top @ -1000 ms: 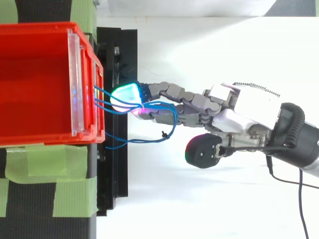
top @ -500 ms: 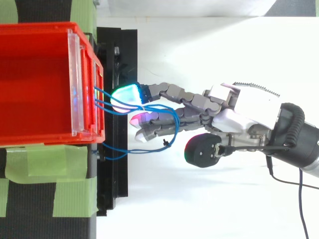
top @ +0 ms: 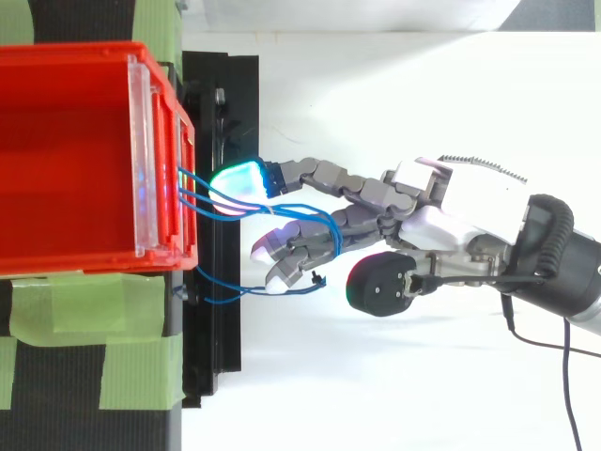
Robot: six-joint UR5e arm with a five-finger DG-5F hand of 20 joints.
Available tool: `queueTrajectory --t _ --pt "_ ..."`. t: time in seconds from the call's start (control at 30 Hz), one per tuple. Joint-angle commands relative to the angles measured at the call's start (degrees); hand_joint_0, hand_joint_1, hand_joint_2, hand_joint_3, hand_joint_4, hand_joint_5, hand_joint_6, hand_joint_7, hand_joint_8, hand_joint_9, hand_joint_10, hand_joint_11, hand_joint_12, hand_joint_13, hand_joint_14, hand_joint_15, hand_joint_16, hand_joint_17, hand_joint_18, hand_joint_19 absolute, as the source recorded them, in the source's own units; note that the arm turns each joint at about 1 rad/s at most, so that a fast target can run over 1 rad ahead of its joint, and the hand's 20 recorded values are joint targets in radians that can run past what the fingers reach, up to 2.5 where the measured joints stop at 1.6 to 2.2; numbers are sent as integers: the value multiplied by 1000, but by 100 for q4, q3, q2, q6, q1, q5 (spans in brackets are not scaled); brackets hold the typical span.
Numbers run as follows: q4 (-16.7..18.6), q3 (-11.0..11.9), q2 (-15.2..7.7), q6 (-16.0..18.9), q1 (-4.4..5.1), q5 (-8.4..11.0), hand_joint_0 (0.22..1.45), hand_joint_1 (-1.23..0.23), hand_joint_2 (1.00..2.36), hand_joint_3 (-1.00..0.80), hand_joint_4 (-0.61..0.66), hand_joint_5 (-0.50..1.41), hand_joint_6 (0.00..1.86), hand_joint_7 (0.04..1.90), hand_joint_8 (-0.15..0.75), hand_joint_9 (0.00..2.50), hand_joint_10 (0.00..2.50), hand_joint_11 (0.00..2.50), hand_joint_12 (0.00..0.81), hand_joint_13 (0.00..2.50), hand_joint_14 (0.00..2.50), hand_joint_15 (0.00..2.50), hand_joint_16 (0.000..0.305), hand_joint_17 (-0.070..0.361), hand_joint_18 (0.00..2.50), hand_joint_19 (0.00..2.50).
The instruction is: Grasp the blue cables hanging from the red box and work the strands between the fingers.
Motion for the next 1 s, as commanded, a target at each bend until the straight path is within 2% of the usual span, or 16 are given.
queueTrajectory --t 0.0,0.23,0.53,0.73,0.87,0.97 --pt "0 0 0 -3 0 0 765 -521 1000 -1000 271 -238 6 678 442 596 11 489 430 843 15 486 54 121 773 178" --pt "0 0 0 59 0 0 771 -522 1000 -1000 273 -228 6 679 446 644 12 589 428 910 15 587 55 123 835 243" --pt "0 0 0 68 0 0 774 -522 1000 -1000 280 -212 6 690 455 773 12 1008 451 1027 18 803 57 129 909 347" --pt "0 0 0 68 0 -9 776 -524 1000 -1000 286 -194 7 695 444 864 5 1316 460 1117 18 1071 62 140 992 460" --pt "0 0 0 68 0 -9 778 -526 1000 -1000 292 -181 6 701 442 901 0 1490 461 1201 9 1300 68 154 1106 672" --pt "0 0 0 77 0 -9 779 -529 1000 -1000 296 -164 7 706 435 887 208 1520 446 1253 1 1476 70 158 1175 800"
